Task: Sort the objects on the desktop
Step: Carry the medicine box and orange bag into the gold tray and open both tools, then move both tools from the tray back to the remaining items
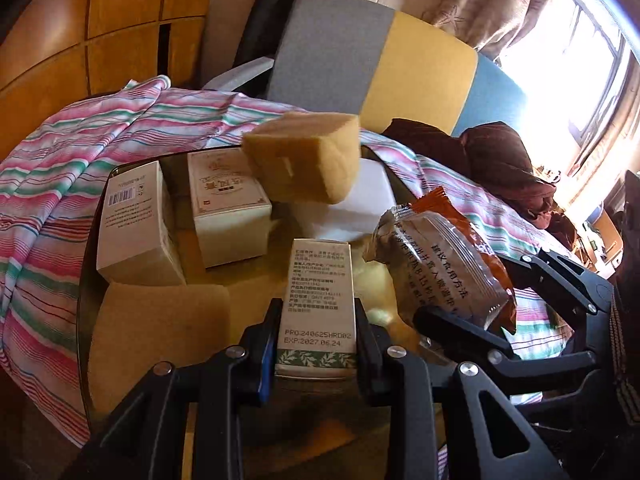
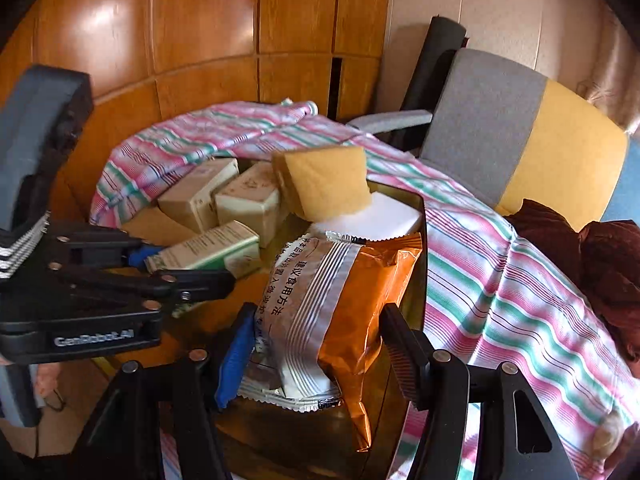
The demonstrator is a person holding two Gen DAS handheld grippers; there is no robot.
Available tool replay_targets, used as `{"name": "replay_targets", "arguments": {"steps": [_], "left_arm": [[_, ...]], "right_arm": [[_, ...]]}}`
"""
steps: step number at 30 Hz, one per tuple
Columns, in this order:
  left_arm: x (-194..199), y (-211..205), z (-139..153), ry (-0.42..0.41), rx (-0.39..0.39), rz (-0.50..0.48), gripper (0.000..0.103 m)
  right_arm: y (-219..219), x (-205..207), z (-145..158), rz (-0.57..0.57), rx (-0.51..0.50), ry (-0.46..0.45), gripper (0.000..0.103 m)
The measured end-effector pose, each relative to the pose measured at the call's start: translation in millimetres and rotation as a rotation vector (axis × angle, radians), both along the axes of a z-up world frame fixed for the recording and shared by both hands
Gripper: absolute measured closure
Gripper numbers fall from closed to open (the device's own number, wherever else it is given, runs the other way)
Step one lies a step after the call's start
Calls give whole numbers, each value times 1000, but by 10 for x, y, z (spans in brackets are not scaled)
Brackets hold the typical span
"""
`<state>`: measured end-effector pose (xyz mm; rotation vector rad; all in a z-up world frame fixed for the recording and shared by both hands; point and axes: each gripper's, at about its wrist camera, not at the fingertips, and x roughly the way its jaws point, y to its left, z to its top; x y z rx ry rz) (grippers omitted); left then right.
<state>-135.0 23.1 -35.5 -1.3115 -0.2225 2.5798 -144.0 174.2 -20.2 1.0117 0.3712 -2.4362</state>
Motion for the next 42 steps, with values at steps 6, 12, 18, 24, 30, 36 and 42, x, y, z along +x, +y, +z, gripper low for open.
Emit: {"name": "replay_targets", "arguments": {"steps": [6, 12, 18, 24, 30, 36, 42], "left_arm": [[-144, -68, -110, -38, -16, 21, 72], [-244, 38, -148, -54, -57, 10, 63], [-251, 65, -137, -57, -62, 17, 56], [-68, 17, -51, -3, -47, 44, 56], [224, 73, 130, 109, -25, 22, 56], [465, 493, 300, 181, -8, -127, 56], [598, 1201, 280, 179, -40, -334, 56]], "right_arm": [[-61, -222, -198, -16, 64, -45, 39], [50, -253, -216, -35, 11, -62, 34], [279, -57, -10, -52, -115, -15, 26], [596, 223, 104, -135, -225, 32, 25], [1134, 594, 93, -294, -322, 75, 22], [1843, 983, -23, -495, -365, 81, 17], [2594, 1383, -224, -718, -370, 78, 16]]}}
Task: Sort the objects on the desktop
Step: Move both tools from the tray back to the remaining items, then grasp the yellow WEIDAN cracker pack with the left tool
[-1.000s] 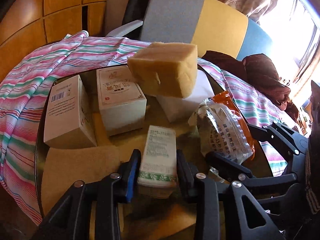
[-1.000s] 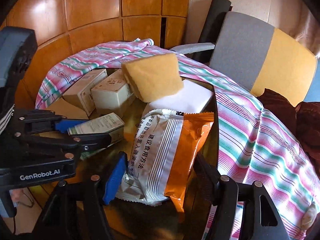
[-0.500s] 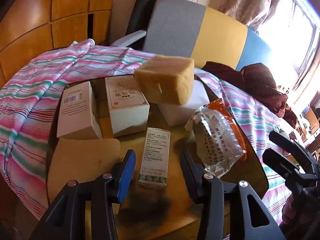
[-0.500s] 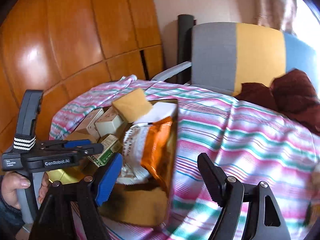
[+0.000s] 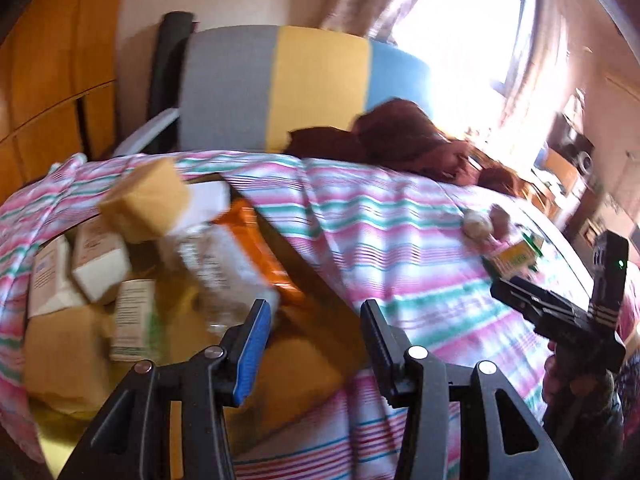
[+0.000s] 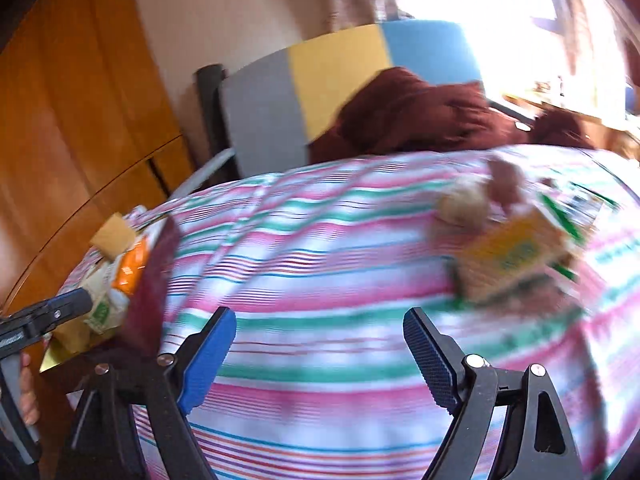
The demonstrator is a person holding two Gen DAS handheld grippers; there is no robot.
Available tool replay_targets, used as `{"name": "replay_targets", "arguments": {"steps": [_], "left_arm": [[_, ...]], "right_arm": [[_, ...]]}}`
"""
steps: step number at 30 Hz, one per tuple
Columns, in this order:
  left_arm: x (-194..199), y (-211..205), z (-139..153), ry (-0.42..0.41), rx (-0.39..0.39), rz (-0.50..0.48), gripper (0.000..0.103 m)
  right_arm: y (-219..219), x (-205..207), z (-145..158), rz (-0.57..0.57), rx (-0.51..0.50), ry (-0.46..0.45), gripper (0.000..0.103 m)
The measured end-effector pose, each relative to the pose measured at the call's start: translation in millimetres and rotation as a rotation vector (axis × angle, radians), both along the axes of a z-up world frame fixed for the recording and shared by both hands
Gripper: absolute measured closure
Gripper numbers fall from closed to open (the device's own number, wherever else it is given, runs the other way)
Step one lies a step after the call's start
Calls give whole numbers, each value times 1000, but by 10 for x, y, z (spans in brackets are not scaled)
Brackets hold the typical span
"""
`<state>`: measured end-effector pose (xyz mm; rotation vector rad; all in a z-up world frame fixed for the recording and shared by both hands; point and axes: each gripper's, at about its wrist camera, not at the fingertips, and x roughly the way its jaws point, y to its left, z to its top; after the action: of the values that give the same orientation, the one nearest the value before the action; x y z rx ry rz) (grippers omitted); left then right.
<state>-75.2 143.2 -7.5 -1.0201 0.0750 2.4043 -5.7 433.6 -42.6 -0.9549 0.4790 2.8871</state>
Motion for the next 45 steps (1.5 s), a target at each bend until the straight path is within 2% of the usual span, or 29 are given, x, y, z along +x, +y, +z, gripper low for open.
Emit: {"name": "replay_targets", "arguments": {"steps": [8, 12, 20, 22, 25, 31, 37, 41, 45], "left_arm": [[142, 1178, -98, 8, -95, -306, 55], [221, 1772, -168, 28, -125, -474, 55], [149, 2669, -241, 63, -202, -708, 54], [129, 2833, -248, 76, -230, -768, 48], [83, 3021, -272, 74, -255, -854, 46], [-53, 3329, -387, 87, -308, -924, 45], [-116, 3485, -540, 63, -322, -960, 45], [-148, 3533, -667, 26, -308, -951, 45], [-196, 3447, -694, 0, -271, -884, 48]], "right_arm": [[888, 589, -71, -318, 2, 35, 15], [1144, 764, -120, -421, -9, 59, 13], [1316, 796, -302, -403, -125, 99, 12], [1380, 820, -355, -391, -180, 115, 12], [1411, 840, -392, -384, -211, 133, 11], [1402, 839, -409, -365, -220, 153, 10], [1396, 834, -421, -349, -223, 154, 7], [1390, 815, -426, -342, -220, 148, 5], [1378, 803, -427, -339, -215, 139, 4]]}}
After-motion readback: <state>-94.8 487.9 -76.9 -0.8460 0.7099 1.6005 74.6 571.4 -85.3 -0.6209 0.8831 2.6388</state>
